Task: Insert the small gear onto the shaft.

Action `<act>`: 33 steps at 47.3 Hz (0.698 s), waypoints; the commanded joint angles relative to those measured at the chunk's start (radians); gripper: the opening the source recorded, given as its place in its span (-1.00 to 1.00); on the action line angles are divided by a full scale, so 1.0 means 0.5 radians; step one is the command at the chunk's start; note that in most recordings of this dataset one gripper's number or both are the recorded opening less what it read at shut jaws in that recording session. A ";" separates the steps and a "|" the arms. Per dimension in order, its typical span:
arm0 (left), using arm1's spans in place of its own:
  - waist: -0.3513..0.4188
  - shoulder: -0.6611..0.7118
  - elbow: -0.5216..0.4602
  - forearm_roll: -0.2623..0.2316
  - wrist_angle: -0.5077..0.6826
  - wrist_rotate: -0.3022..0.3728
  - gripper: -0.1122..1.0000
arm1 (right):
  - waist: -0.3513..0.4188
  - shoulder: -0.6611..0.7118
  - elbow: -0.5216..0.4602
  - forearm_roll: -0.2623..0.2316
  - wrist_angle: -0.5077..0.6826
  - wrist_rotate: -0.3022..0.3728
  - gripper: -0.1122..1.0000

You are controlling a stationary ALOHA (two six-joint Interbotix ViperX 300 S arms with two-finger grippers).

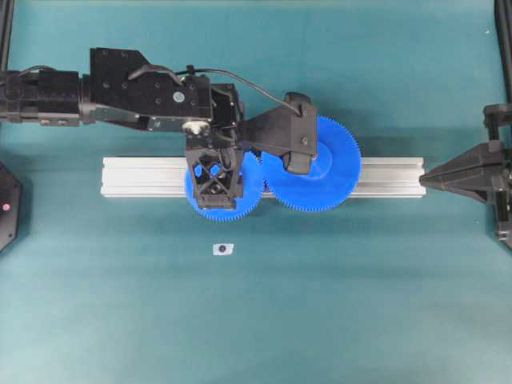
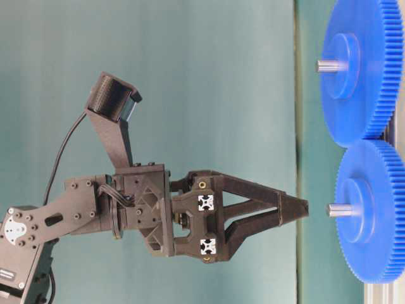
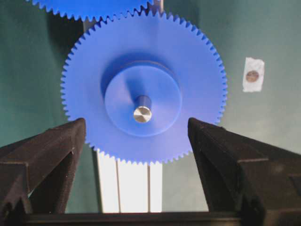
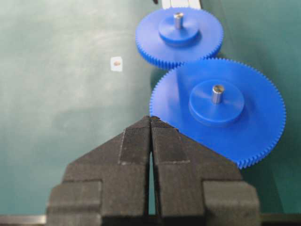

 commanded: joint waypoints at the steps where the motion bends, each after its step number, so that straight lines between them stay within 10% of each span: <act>1: -0.009 -0.058 -0.049 0.003 -0.006 -0.028 0.68 | -0.003 0.009 -0.018 0.003 -0.012 0.021 -0.81; 33: -0.058 -0.117 -0.049 0.003 -0.006 -0.061 0.68 | -0.003 0.009 -0.018 0.003 -0.009 0.021 -0.81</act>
